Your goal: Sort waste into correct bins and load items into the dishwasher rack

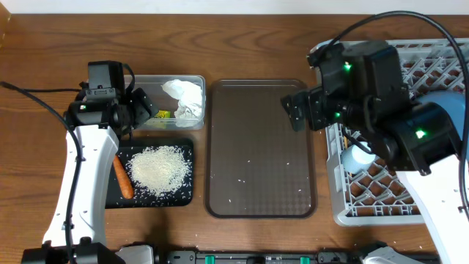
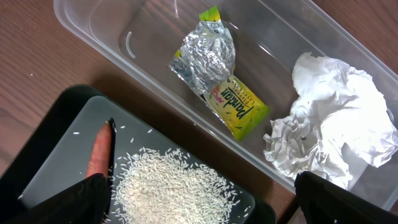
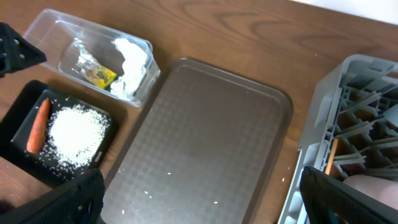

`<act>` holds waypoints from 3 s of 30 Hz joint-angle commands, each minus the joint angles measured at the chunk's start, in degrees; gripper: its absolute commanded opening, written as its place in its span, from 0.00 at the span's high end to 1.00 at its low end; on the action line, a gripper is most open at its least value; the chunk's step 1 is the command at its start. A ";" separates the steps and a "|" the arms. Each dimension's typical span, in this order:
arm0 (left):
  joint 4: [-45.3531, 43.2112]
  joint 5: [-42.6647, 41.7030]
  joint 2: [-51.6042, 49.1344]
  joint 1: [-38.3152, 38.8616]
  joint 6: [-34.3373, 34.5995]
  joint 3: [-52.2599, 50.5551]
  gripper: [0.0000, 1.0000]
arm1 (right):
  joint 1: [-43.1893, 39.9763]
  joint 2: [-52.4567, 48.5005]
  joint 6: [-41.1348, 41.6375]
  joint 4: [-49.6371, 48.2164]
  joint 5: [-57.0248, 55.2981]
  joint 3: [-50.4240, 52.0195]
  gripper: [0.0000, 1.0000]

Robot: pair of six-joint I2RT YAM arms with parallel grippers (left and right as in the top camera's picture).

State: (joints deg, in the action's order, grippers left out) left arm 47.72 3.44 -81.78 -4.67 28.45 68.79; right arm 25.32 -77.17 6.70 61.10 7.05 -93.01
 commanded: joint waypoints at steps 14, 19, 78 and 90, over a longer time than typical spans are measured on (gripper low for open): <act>0.15 1.11 -0.20 -0.15 -0.35 -0.22 0.02 | 0.20 3.63 -1.20 0.26 -1.09 -0.94 0.01; 0.15 1.11 -0.20 -0.15 -0.37 -0.22 0.02 | -0.07 13.35 -1.20 -5.53 -3.82 -0.07 0.01; 0.15 1.11 -0.20 -0.15 -0.35 -0.22 0.02 | -22.36 76.87 -3.80 -57.35 -12.37 92.70 0.01; 0.15 1.11 -0.20 -0.15 -0.37 -0.22 0.02 | -22.36 76.87 -3.80 -57.35 -12.37 92.70 0.01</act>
State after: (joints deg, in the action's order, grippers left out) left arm 47.72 3.42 -81.78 -4.67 28.45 68.79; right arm 4.60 -0.69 3.62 3.81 -5.78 -0.67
